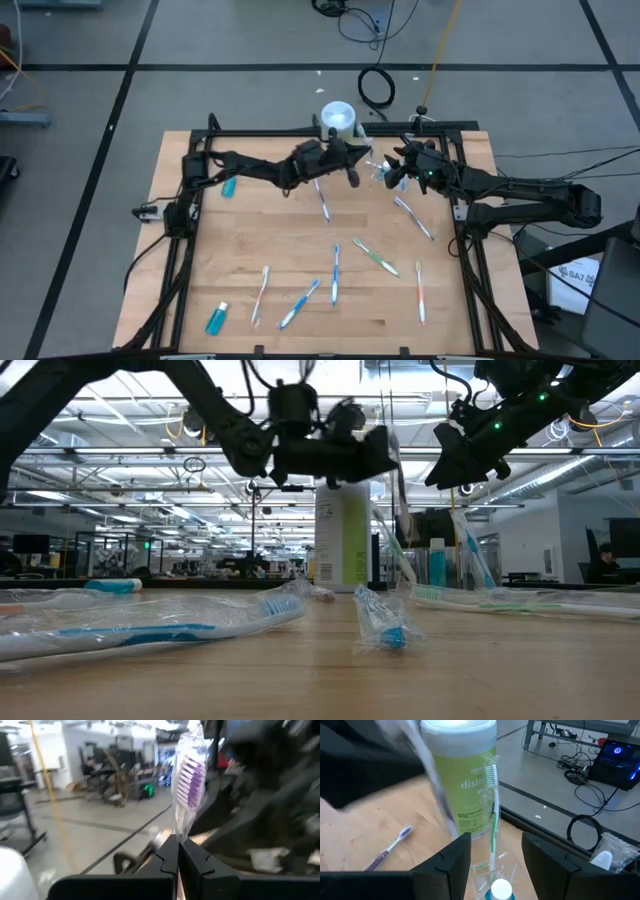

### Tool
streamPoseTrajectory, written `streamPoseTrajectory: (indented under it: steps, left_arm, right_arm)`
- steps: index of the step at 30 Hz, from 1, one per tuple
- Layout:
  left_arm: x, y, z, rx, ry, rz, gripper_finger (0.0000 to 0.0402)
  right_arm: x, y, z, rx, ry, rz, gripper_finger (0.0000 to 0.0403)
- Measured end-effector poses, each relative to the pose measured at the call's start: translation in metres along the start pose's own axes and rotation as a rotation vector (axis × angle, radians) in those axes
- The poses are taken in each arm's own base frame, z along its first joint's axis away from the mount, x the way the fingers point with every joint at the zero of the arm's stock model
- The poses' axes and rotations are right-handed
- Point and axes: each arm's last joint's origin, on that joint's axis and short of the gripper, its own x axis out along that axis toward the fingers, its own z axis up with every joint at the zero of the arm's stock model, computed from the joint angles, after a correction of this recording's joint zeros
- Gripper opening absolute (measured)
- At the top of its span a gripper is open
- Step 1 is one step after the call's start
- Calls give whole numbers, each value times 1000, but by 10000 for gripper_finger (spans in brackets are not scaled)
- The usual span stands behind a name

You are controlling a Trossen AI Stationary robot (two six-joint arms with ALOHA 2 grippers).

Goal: Pick & Place toothbrushing station
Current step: Put the bottom purple toothbrush into the transparent organizer, then put the top blue mouthwash into the transparent organizer

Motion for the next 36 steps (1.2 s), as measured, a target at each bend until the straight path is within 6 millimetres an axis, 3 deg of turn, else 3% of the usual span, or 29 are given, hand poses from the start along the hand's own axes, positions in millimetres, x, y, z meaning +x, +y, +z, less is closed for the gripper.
streamPoseTrajectory:
  steps: [5,20,36]
  left_arm:
    - [10,5,-6,20,70,114,3]
    - [8,8,-20,-76,203,124,5]
    - [8,8,-22,-47,230,120,115]
  right_arm:
    - [0,0,0,0,1,1,171]
    - [0,0,0,6,2,2,171]
    - [0,0,0,6,2,2,171]
